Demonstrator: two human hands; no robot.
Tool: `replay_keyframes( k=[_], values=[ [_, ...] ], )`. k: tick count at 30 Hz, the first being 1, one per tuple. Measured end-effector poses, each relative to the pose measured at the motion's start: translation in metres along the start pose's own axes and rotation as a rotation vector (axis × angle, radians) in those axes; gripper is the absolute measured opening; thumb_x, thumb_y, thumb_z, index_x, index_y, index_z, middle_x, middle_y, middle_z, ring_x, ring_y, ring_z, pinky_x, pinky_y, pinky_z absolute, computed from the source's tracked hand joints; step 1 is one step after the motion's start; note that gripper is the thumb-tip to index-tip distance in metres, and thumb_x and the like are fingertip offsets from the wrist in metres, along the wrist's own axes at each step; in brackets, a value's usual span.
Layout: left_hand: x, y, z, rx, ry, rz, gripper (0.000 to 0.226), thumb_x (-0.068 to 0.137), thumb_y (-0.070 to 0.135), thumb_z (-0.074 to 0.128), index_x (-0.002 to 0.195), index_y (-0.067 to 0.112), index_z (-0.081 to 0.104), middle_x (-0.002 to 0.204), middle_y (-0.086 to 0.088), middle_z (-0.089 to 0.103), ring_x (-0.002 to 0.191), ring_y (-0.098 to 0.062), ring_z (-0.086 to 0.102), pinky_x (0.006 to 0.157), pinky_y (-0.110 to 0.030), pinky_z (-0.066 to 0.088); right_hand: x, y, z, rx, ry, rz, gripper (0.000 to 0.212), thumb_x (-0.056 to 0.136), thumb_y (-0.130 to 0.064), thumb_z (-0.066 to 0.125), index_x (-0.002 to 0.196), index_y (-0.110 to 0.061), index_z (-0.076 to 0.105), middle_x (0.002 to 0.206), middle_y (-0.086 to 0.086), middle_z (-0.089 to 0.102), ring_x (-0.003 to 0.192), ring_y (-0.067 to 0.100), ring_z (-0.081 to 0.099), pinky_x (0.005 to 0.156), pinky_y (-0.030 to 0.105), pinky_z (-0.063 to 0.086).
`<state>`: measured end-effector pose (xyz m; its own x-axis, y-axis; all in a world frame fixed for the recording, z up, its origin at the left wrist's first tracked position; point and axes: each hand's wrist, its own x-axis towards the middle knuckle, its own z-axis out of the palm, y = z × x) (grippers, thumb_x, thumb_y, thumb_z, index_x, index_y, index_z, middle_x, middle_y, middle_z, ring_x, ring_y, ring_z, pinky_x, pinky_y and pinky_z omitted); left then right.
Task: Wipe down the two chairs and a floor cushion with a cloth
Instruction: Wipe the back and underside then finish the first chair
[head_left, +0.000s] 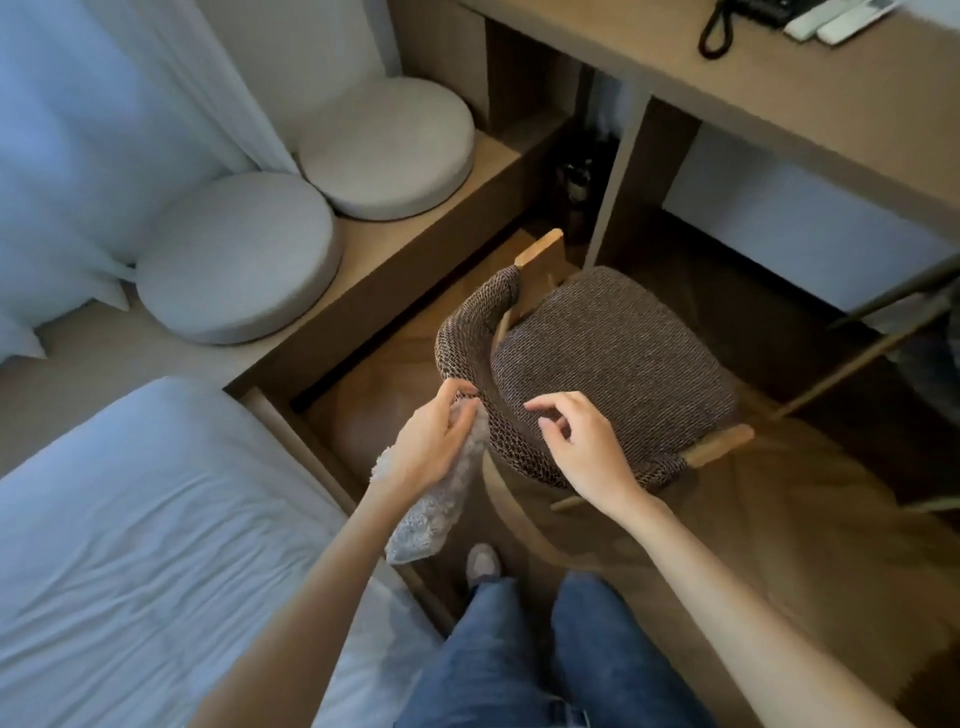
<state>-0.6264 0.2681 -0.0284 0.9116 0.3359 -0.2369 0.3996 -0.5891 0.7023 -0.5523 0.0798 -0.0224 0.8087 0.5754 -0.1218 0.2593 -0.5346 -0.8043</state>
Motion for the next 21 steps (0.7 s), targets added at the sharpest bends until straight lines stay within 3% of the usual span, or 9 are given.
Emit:
replay_keyframes(
  k=[5, 9, 13, 17, 21],
  values=[
    [0.038, -0.022, -0.015, 0.452, -0.135, 0.204, 0.056, 0.093, 0.051, 0.049, 0.143, 0.036, 0.029, 0.103, 0.010, 0.066, 0.087, -0.012, 0.062, 0.070, -0.025, 0.044, 0.023, 0.002, 0.017, 0.005, -0.031, 0.090, 0.024, 0.098, -0.020, 0.050, 0.119, -0.026, 0.058, 0.106, -0.014, 0.047, 0.078, -0.002, 0.054, 0.071, 0.013, 0.039],
    [0.066, -0.037, -0.016, 0.779, -0.218, 0.311, 0.077, 0.088, 0.065, 0.041, 0.151, 0.036, 0.009, 0.113, 0.005, 0.064, 0.101, -0.017, 0.062, 0.085, -0.032, 0.047, 0.045, 0.011, 0.027, 0.001, -0.082, 0.132, 0.026, 0.098, -0.023, 0.050, 0.123, -0.025, 0.055, 0.116, -0.010, 0.048, 0.081, -0.003, 0.053, 0.071, 0.009, 0.039],
    [0.093, -0.048, -0.019, 0.821, -0.287, 0.304, 0.078, 0.085, 0.070, 0.036, 0.151, 0.037, 0.011, 0.115, 0.004, 0.062, 0.108, -0.017, 0.059, 0.090, -0.033, 0.046, 0.065, 0.018, 0.040, -0.001, -0.143, 0.169, 0.026, 0.099, -0.029, 0.049, 0.124, -0.026, 0.054, 0.118, -0.009, 0.049, 0.095, 0.005, 0.050, 0.088, 0.026, 0.046],
    [0.108, -0.057, -0.022, 0.764, -0.313, 0.342, 0.085, 0.076, 0.077, 0.034, 0.149, 0.037, 0.020, 0.097, 0.004, 0.062, 0.094, -0.016, 0.062, 0.078, -0.029, 0.043, 0.075, 0.014, 0.061, -0.028, -0.193, 0.216, 0.031, 0.098, -0.037, 0.048, 0.126, -0.026, 0.053, 0.128, -0.005, 0.050, 0.119, 0.016, 0.041, 0.102, 0.037, 0.039],
    [0.125, -0.068, -0.030, 0.712, -0.339, 0.479, 0.088, 0.070, 0.081, 0.028, 0.146, 0.036, 0.032, 0.067, 0.013, 0.037, 0.067, -0.014, 0.050, 0.064, -0.027, 0.031, 0.075, 0.013, 0.089, -0.129, -0.121, 0.230, 0.034, 0.097, -0.041, 0.048, 0.127, -0.026, 0.050, 0.128, -0.007, 0.049, 0.120, 0.017, 0.043, 0.099, 0.040, 0.041]
  ],
)
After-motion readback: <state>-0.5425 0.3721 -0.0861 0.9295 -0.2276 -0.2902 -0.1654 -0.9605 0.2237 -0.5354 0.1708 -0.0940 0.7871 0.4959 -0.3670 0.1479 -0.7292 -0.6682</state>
